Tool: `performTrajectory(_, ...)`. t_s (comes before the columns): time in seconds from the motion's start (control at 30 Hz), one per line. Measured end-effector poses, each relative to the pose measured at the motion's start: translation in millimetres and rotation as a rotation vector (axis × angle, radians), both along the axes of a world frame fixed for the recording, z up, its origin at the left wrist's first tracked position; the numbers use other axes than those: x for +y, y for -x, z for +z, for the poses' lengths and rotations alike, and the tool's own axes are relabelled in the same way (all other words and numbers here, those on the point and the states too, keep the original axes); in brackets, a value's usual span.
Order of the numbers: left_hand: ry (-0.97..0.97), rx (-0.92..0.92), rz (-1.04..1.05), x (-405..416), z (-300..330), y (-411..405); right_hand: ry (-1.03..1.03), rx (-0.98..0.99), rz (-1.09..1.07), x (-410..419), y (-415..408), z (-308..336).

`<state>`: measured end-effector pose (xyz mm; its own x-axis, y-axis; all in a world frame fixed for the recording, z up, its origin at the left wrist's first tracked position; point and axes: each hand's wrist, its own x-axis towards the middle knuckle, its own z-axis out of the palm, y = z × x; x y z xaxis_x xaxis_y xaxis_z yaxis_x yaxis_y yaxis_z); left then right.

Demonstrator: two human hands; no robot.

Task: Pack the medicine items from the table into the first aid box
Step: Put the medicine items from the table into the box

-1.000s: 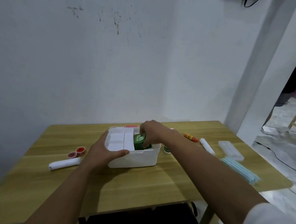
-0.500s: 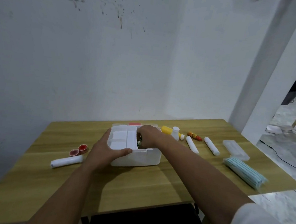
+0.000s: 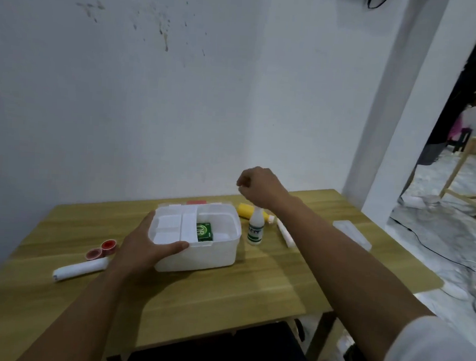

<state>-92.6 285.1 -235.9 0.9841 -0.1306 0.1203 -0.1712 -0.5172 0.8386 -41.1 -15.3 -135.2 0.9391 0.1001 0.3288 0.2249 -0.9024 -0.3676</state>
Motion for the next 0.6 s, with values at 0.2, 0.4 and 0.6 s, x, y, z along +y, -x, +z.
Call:
performTrajectory(0.2, -0.009, 0.014, 0.009, 0, 2, 4, 0.256, 0.262, -0.359, -87, 17, -19)
performTrajectory(0.4, 0.001, 0.000, 0.042, -7, 9, 10, 0.236, 0.404, -0.701, -161, 49, -54)
performTrajectory(0.6, 0.003, -0.015, 0.013, -8, 14, 14, 0.162, 0.616, -0.820, -252, 7, -139)
